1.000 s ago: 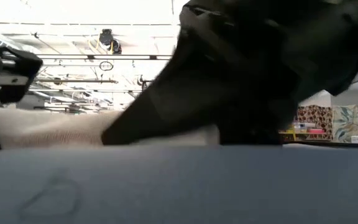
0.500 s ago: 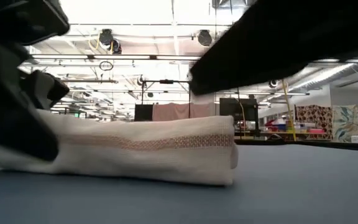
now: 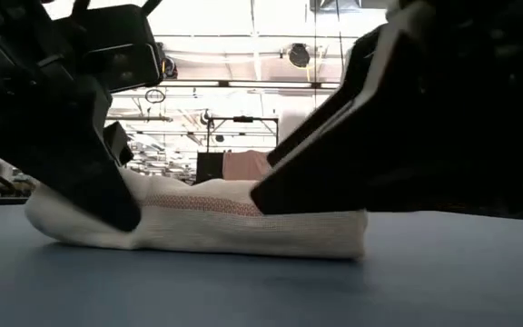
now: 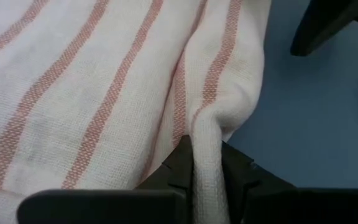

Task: Roll towel
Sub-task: Roll the white towel

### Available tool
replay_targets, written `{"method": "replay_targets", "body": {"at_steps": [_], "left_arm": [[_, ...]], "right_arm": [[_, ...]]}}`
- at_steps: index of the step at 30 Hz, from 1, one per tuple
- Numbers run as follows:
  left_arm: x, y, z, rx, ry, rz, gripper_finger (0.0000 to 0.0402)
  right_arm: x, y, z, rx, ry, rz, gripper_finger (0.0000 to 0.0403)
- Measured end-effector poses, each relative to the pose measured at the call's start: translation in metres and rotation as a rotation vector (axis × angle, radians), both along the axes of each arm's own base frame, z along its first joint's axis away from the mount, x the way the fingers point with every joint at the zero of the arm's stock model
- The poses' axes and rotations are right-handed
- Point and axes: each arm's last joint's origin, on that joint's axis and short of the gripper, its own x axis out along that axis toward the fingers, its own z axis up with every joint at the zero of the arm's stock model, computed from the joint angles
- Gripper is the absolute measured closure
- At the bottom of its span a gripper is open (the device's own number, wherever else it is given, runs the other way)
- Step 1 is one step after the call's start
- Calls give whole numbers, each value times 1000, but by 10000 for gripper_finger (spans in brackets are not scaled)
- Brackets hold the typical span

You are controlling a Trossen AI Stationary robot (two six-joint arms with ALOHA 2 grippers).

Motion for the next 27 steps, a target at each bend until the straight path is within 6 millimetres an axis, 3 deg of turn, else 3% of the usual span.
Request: {"method": "replay_targets", "body": {"at_steps": [7, 13, 18, 23, 27], "left_arm": [[4, 7, 0, -13, 8, 13, 356], [5, 8, -1, -23, 19, 5, 355], [4, 8, -1, -24, 23, 3, 355], [4, 8, -1, -19, 23, -4, 355], [4, 8, -1, -19, 24, -5, 355]], "right_arm": [[6, -18, -8, 76, 134, -12, 181], [10, -25, -7, 74, 133, -41, 195], [11, -30, -8, 27, 116, -85, 179], [17, -43, -9, 143, 186, -116, 164], [22, -51, -10, 226, 233, -106, 189]]}}
